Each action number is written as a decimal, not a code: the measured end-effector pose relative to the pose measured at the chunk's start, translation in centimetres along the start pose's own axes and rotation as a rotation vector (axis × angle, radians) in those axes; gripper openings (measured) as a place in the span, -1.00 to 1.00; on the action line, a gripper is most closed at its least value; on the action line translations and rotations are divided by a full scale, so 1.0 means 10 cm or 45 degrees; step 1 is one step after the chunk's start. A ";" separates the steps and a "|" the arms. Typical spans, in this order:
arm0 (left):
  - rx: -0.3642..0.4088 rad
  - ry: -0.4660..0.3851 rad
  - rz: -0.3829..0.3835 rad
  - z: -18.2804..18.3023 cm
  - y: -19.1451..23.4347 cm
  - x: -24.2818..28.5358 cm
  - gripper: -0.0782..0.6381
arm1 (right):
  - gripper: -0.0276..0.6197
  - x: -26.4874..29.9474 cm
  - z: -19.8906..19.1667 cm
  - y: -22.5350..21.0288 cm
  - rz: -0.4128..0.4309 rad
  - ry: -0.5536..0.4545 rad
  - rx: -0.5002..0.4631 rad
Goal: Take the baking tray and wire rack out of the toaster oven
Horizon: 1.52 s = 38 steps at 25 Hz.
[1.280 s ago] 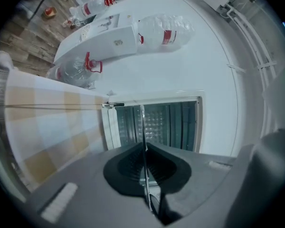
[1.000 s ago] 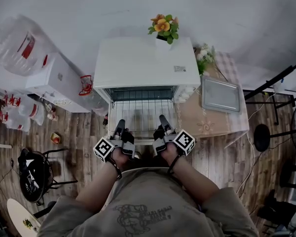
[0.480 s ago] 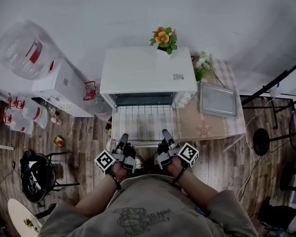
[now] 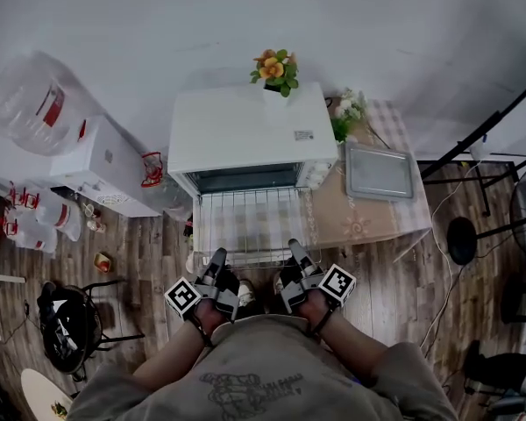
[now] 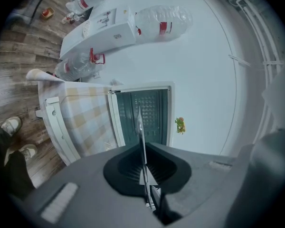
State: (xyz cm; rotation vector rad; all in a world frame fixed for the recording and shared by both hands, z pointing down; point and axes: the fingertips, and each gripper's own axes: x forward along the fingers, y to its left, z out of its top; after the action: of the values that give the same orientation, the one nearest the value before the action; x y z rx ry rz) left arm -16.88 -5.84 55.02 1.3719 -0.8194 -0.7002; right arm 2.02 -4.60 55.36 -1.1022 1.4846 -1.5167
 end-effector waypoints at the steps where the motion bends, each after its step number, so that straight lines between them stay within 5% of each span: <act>1: -0.001 0.015 -0.003 -0.03 -0.02 0.00 -0.78 | -0.82 -0.02 0.01 -0.02 -0.010 -0.006 -0.002; 10: 0.012 0.206 0.013 -0.43 0.01 0.20 -0.78 | -0.82 -0.40 0.32 -0.12 -0.070 -0.134 -0.029; 29: 0.073 0.732 0.036 -1.87 0.07 0.90 -0.78 | -0.82 -1.71 1.28 -0.25 -0.159 -0.658 -0.034; 38: 0.110 0.891 0.071 -2.34 0.16 1.08 -0.78 | -0.82 -2.14 1.50 -0.35 -0.192 -0.816 -0.012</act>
State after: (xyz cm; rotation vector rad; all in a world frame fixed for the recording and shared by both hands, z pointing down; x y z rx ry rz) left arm 8.51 -1.72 57.23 1.5264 -0.3252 -0.1088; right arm 23.97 9.95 56.59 -1.5498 0.9806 -1.0912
